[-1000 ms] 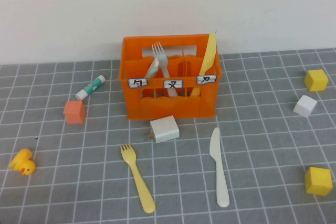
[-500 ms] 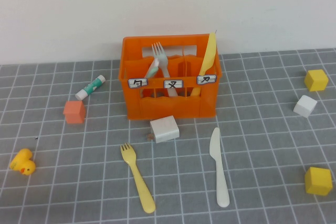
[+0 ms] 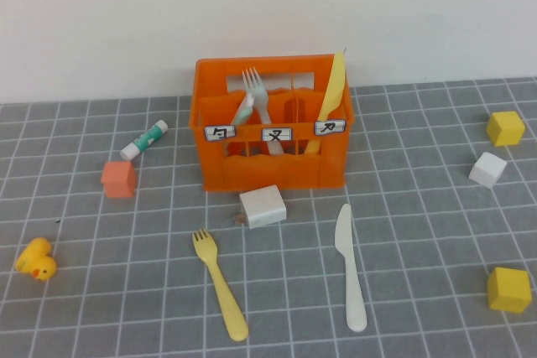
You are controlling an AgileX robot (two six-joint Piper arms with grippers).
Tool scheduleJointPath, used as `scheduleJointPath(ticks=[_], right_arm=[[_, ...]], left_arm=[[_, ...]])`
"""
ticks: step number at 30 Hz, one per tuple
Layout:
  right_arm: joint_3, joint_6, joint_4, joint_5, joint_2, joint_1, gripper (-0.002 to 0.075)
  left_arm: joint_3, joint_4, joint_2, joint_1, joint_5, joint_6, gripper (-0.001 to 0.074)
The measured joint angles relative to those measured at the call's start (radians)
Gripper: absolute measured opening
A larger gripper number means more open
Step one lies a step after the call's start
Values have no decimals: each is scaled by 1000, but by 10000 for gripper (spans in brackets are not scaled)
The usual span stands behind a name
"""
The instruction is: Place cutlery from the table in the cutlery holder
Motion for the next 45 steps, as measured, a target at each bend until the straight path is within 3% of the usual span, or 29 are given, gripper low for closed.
scheduleJointPath(ticks=[4,8,18,25,30,34,39,45], right_arm=[[-52,0,0,56,0,0,-3],[-201,-90,4,205,0,0,-3],[-561,-219,-16,912,42,0,-3],[-581,-267,117,1293,233,0,-3],[-581,-439,284,1435,366,0,-3],[-581,-501,295,1533,496,0,-3],[-562,-542,291,1516,616,0,-3],[-524,-564,294,1471,691,13,-3]], left_arm=[[0,0,0,0,-102,-40,-1],[-85,0,0,0,-29,-42,-1],[-525,-26,146,0,815,-10,-1],[-576,-117,346,0,1105,32,-1],[-576,-200,472,0,1161,38,-1],[-580,-257,599,0,1138,126,-1],[-633,-441,821,0,1169,325,-1],[-752,-856,1104,0,1335,731,-1]])
